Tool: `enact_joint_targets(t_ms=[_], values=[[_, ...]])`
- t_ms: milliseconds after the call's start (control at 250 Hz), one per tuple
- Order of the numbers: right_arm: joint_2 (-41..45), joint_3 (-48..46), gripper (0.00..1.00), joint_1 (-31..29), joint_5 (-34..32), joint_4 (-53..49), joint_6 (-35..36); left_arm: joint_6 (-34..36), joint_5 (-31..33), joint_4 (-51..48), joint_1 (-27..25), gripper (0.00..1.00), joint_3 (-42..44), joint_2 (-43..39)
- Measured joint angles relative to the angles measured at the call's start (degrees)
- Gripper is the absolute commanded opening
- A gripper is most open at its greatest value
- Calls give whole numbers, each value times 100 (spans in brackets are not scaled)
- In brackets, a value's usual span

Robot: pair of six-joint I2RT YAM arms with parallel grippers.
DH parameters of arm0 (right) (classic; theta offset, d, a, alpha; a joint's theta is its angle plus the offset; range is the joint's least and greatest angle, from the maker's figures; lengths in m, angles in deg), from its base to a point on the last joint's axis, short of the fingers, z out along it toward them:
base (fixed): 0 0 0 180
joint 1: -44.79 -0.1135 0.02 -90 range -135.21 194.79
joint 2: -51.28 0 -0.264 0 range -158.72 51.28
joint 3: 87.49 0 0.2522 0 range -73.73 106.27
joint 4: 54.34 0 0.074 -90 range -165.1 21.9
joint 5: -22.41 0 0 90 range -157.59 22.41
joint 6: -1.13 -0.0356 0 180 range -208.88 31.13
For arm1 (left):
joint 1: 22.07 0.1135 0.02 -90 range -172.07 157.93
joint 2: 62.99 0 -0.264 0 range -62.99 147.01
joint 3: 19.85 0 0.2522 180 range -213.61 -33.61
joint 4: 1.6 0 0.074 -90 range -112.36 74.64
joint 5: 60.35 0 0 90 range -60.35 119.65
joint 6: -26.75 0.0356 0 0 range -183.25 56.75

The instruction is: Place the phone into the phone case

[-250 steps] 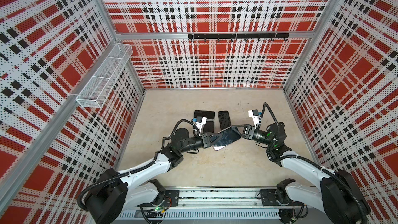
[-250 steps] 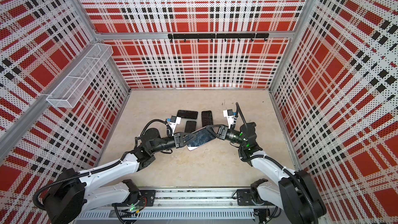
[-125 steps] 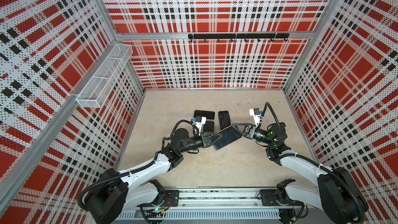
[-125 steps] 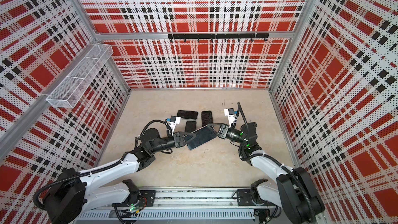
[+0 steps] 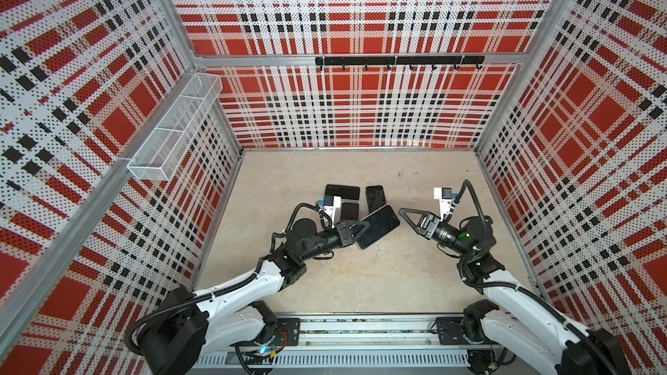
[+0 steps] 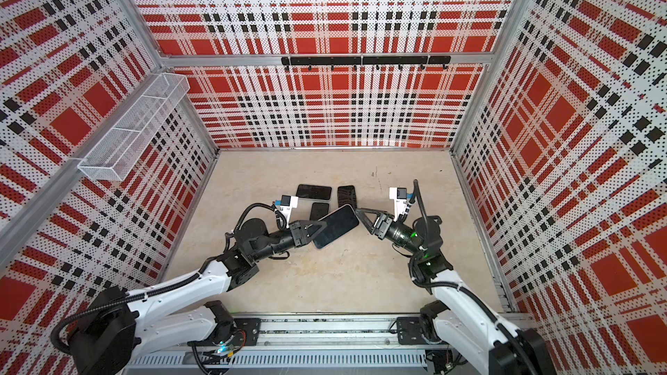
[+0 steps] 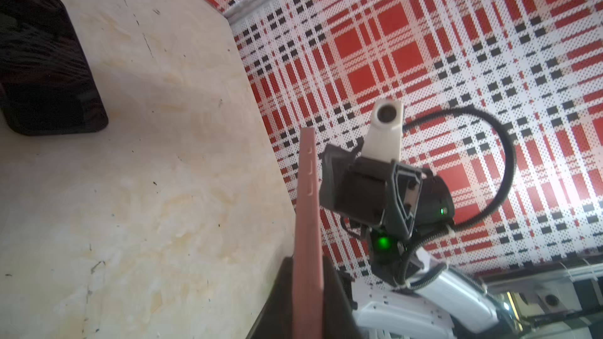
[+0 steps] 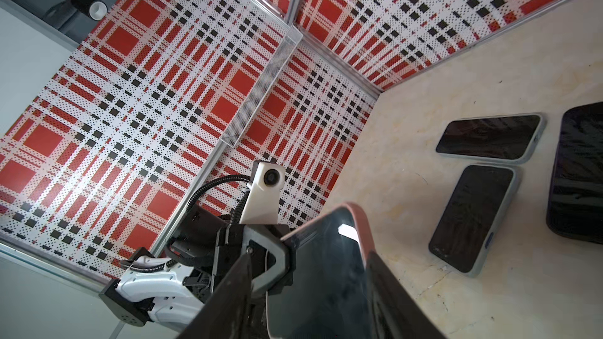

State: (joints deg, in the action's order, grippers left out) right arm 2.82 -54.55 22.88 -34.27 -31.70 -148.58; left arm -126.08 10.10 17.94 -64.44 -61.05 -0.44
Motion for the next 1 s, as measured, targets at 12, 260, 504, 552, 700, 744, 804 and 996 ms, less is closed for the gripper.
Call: enact_joint_targets(t_ms=[12, 260, 504, 552, 700, 744, 804, 996], values=[[72, -59, 58, -4, -59, 4, -37, -2, 48, 0, 0, 3, 0, -9], [319, -669, 65, -262, -603, -28, -625, -273, 898, 15, -4, 3, 35, -186], [-831, -660, 66, -748, -813, 1099, -903, -533, 1158, 234, 2, 2, 210, -179], [-1093, -654, 66, -758, -822, 1327, -946, -577, 1224, 282, 33, 2, 299, -186], [-1344, -623, 66, -763, -833, 1563, -1012, -629, 1504, 114, 278, 5, 732, -498], [-1296, -588, 66, -763, -833, 1528, -984, -623, 1620, -61, 398, 5, 844, -673], [-1123, -551, 66, -763, -837, 1360, -883, -584, 1801, -402, 577, 5, 944, -964], [-24, -323, 67, -763, -894, 131, -389, -374, 2404, -1152, 1104, 5, 1104, -1663]])
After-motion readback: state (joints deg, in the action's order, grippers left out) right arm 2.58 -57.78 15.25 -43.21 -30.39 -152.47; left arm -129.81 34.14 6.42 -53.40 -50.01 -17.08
